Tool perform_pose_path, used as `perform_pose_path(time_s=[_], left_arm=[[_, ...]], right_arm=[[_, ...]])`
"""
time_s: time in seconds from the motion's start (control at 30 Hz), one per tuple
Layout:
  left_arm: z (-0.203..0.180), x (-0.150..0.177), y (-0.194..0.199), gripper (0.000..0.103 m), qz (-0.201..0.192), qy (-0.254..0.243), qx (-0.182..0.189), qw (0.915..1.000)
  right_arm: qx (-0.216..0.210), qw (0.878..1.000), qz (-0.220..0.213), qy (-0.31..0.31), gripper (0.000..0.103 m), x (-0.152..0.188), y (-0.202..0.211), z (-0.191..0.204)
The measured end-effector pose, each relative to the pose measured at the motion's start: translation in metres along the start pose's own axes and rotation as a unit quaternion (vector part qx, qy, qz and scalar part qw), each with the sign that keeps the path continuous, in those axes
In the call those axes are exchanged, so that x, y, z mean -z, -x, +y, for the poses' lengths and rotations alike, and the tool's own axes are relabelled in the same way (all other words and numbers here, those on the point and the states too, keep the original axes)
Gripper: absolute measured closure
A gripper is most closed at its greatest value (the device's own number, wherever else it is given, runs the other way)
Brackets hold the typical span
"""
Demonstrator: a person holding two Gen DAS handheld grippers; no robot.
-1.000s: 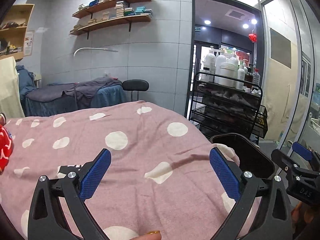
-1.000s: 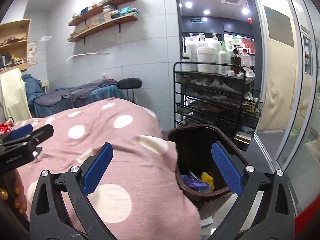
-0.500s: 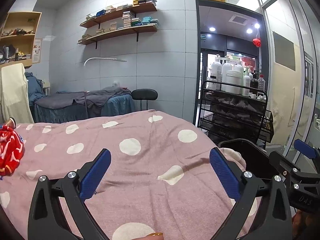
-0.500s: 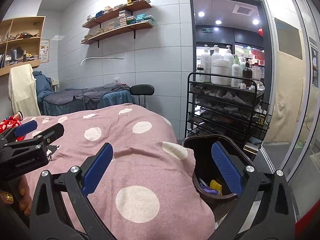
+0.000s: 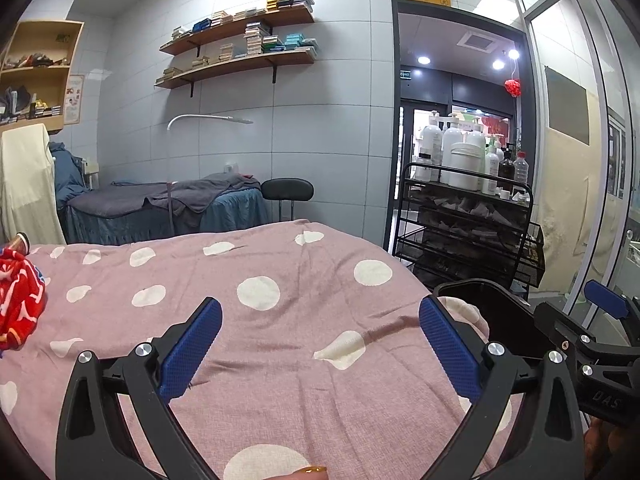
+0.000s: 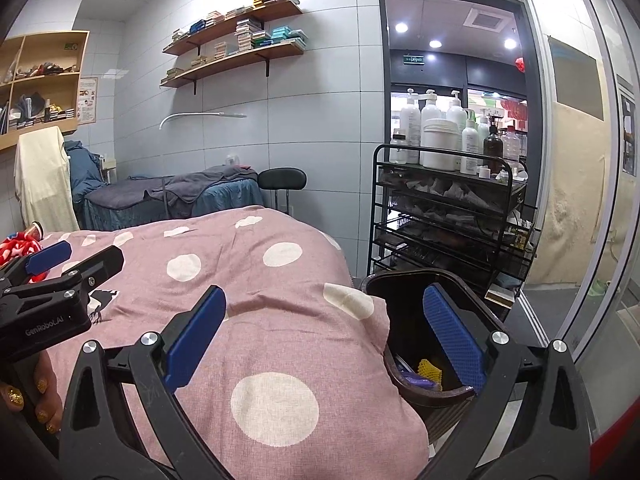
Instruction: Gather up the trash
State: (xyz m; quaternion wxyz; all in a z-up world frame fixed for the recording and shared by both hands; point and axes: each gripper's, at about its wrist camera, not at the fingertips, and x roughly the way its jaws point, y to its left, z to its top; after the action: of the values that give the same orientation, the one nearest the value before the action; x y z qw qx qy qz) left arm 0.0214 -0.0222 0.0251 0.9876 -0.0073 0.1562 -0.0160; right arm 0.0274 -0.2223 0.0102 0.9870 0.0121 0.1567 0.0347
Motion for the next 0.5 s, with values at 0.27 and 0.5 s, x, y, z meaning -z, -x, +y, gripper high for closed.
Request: perform_pose_path(time_s=[0.27,0.5], left_arm=[[-0.0001,-0.0003,0.0022,0.005,0.0,0.001,-0.001,1.0],[-0.0006,-0.0006,0.0024,0.005,-0.001,0.0,-0.001,1.0]], right_arm=[[-0.001,1.0,0.0,0.0,0.005,-0.0001,-0.0007,-0.0016],[-0.002,1.0,0.0,0.0,0.005,0.0001,-0.0011,-0.0012]])
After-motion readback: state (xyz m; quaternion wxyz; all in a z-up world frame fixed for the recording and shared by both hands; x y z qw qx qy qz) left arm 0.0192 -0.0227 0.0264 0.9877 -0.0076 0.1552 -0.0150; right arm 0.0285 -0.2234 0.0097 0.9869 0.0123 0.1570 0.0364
